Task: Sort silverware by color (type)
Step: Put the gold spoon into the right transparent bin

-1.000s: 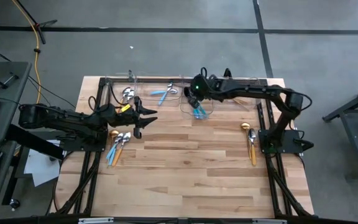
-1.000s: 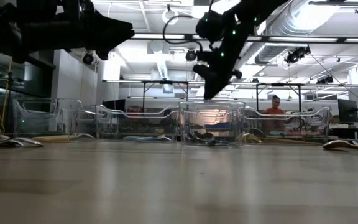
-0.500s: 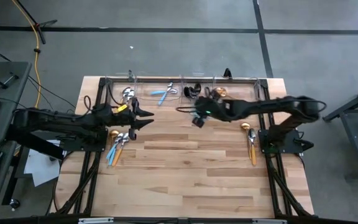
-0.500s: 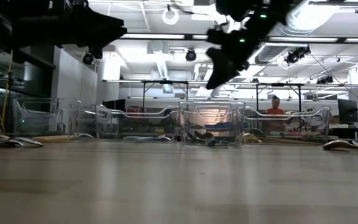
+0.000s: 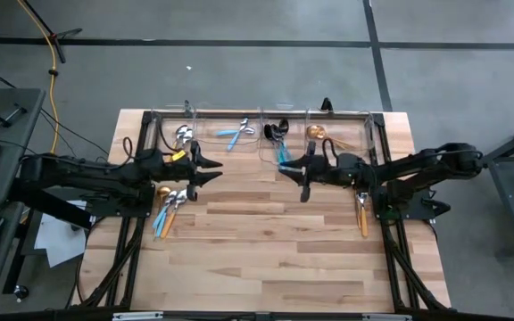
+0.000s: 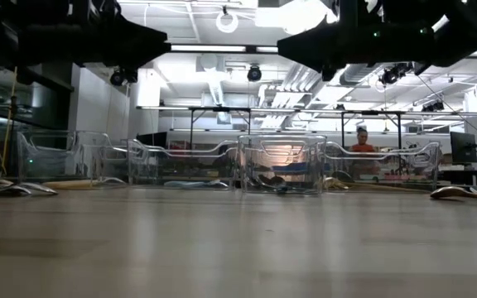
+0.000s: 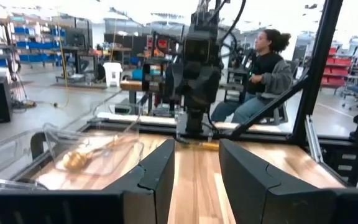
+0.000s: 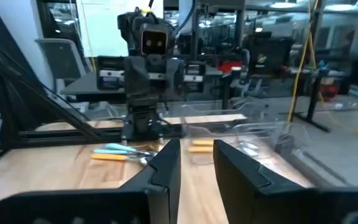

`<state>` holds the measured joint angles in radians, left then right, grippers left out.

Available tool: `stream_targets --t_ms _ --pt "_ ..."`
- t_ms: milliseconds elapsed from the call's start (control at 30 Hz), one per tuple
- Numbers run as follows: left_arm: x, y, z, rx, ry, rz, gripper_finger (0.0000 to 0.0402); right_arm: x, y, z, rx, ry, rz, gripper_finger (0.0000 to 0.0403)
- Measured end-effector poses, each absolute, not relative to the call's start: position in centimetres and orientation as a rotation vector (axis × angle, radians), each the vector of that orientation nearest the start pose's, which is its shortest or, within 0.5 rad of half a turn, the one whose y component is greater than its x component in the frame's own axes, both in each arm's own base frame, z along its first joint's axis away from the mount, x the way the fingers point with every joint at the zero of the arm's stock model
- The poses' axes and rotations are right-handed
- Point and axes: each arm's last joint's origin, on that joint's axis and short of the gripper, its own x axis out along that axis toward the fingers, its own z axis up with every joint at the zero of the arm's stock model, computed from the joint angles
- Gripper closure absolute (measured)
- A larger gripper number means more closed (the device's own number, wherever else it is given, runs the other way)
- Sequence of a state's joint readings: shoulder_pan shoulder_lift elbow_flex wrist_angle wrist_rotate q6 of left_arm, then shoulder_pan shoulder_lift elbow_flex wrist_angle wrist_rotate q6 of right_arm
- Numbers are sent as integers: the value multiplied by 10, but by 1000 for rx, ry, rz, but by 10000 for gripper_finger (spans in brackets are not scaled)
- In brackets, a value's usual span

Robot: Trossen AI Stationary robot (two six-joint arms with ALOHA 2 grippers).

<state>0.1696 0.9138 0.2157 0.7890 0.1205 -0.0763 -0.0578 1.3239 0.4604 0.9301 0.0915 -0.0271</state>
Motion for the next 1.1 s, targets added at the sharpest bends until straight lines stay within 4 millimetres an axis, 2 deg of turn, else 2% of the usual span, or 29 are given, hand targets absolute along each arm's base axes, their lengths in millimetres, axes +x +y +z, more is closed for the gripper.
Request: stream_targets --t_ms 133,1100 --pt "180 28 208 -64 -81 55 284 256 -18 220 -86 -64 -154 322" --pt "180 28 208 -40 -81 72 284 257 -18 222 -76 -73 -187 322"
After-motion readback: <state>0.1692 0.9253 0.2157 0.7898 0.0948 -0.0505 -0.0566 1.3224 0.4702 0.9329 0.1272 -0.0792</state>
